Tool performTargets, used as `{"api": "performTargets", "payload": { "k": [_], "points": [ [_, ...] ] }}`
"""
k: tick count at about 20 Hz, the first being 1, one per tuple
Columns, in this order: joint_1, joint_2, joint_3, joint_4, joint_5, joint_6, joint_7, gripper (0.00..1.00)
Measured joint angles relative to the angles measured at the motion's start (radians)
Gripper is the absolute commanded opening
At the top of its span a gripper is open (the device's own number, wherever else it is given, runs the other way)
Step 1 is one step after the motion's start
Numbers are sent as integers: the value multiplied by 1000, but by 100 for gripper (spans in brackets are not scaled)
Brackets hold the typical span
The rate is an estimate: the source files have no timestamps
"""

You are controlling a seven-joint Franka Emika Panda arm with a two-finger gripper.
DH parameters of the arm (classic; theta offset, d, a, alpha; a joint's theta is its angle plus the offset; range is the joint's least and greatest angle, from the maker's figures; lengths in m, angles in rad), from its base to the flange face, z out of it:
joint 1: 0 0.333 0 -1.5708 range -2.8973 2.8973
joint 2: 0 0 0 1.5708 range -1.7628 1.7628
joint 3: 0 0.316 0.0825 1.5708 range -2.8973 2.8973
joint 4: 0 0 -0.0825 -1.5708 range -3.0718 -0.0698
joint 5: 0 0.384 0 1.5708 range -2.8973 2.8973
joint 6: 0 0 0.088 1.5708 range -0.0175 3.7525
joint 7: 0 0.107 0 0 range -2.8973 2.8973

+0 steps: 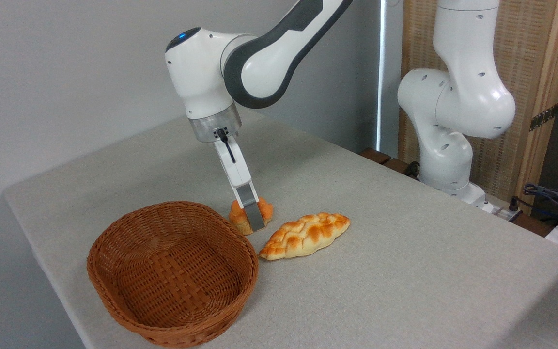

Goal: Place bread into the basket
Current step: 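Close the gripper fingers around the orange bun, then lift the held bun and carry it over the wicker basket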

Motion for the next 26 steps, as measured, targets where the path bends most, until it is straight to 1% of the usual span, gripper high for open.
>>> {"api": "performTargets", "payload": {
  "k": [5, 7, 9, 12, 14, 16, 17, 18, 21, 22, 25, 26],
  "points": [
    [0, 0, -1, 4, 0, -20, 30, 45],
    [2, -2, 1, 10, 3, -44, 39, 44],
    [5, -5, 3, 32, 10, -95, 57, 44],
    [7, -9, 17, 92, 12, -204, 152, 45],
    [9, -16, 48, 141, 12, -285, 220, 45],
    [12, -21, 85, 199, 12, -323, 261, 45],
    [12, -23, 109, 227, 0, -326, 271, 45],
    [13, -24, 128, 249, -26, -327, 275, 45],
    [14, -23, 181, 286, -128, -286, 275, 46],
    [15, -21, 189, 287, -148, -262, 267, 46],
    [15, -2, 193, 287, -181, -187, 207, 46],
    [15, 6, 192, 287, -202, -161, 187, 46]
  ]
}}
